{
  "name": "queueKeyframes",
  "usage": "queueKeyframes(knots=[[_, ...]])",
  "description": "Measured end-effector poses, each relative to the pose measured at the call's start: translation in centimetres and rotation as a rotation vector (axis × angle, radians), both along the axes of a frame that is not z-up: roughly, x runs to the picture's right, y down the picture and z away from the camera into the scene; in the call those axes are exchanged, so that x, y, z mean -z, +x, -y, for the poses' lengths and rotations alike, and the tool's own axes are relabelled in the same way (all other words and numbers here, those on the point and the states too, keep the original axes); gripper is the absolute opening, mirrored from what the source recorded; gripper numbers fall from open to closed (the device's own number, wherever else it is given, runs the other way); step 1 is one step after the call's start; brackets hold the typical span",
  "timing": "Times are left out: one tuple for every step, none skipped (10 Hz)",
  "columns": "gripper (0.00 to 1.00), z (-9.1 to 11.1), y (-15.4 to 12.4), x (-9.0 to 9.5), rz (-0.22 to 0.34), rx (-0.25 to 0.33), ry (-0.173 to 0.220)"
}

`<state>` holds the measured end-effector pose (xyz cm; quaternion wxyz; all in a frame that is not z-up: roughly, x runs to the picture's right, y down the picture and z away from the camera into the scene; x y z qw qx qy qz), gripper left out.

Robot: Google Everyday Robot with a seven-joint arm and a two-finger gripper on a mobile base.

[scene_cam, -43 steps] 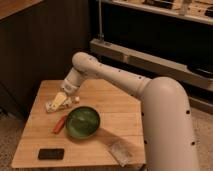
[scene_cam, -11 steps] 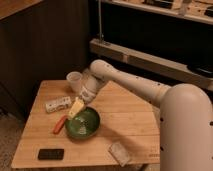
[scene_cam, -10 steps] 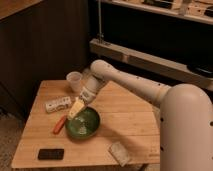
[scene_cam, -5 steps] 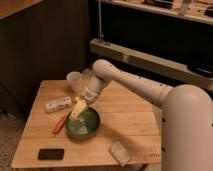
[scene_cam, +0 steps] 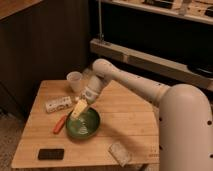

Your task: Place the white sponge in the ceramic bowl

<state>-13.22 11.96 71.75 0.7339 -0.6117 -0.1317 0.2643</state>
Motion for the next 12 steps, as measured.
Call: queueKeyframes(knots=[[0.8, 0.1, 0.1, 0.0, -0.041, 0.032, 0.021], [0.8, 0.6, 0.0, 0.3, -0.12, 0.087, 0.092], [0.8, 1.1, 0.6, 0.7, -0.165, 0.096, 0.137], [0.8, 1.4, 1.5, 1.2, -0.194, 0.095, 0.164], [0.8, 1.6, 3.0, 2.2, -0.228, 0.093, 0.207], [0.8, 1.6, 4.7, 3.3, -0.251, 0.085, 0.248], [0.8, 1.0, 7.1, 4.0, -0.274, 0.069, 0.278], [0.8, 0.5, 8.7, 4.5, -0.283, 0.054, 0.304], [0.8, -0.7, 10.9, 5.2, -0.293, 0.031, 0.346], [0.8, -1.8, 13.2, 5.7, -0.312, 0.005, 0.385], [0.8, -2.5, 14.3, 6.1, -0.321, -0.007, 0.409], [0.8, -3.9, 15.9, 6.8, -0.342, -0.023, 0.456]])
